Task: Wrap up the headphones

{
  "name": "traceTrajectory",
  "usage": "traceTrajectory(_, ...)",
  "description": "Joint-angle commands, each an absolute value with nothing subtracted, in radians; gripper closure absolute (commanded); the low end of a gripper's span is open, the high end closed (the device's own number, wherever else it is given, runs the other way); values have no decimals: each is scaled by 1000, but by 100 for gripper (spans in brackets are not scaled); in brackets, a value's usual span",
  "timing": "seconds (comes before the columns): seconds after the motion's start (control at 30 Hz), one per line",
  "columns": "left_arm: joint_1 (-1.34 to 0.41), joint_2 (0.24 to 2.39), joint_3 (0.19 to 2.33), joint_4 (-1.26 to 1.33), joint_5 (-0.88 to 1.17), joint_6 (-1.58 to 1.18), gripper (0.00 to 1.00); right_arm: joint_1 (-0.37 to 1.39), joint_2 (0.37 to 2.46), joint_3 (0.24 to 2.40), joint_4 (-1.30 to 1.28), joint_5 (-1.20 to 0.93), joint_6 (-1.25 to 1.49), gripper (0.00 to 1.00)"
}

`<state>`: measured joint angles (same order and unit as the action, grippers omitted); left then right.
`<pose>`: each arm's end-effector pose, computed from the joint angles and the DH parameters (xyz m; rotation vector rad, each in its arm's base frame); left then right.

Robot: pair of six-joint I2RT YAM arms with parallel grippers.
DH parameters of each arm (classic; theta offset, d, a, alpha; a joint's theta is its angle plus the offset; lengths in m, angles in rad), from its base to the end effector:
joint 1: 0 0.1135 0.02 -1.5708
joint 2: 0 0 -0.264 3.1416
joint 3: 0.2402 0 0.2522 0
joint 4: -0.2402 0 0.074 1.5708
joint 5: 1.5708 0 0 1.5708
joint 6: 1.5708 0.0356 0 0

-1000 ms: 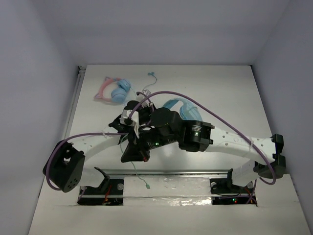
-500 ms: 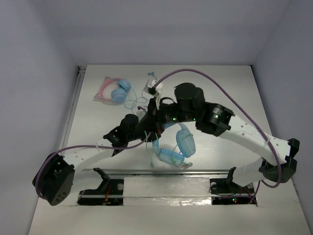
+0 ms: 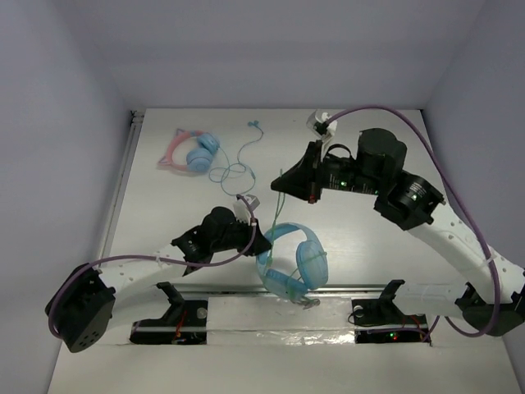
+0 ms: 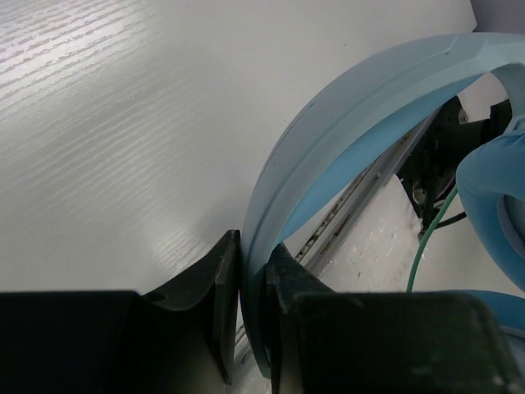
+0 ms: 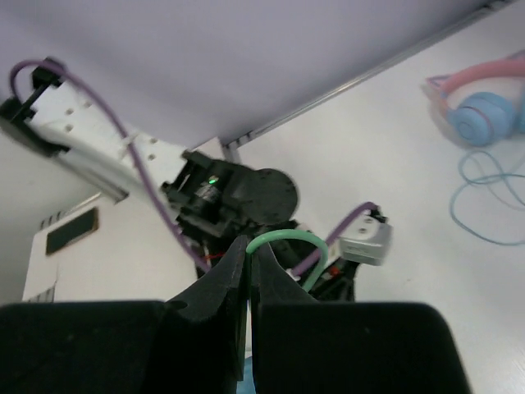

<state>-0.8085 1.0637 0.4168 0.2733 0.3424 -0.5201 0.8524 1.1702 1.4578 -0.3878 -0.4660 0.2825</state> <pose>0.1457 -0.1699 0.2053 0.5490 2.0506 -1.1735 0.1461 0.1914 0.4730 -0.8658 1.5986 1.2198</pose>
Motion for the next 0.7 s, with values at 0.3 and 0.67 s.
traceTrajectory(0.3,-839,977,413,359,399,-565,100,686,1048,1312,-186,-27,475,100)
traceTrajectory(0.67,-839,949,520,149,315,-578,100,676,1026,1060,-11,556,638,100)
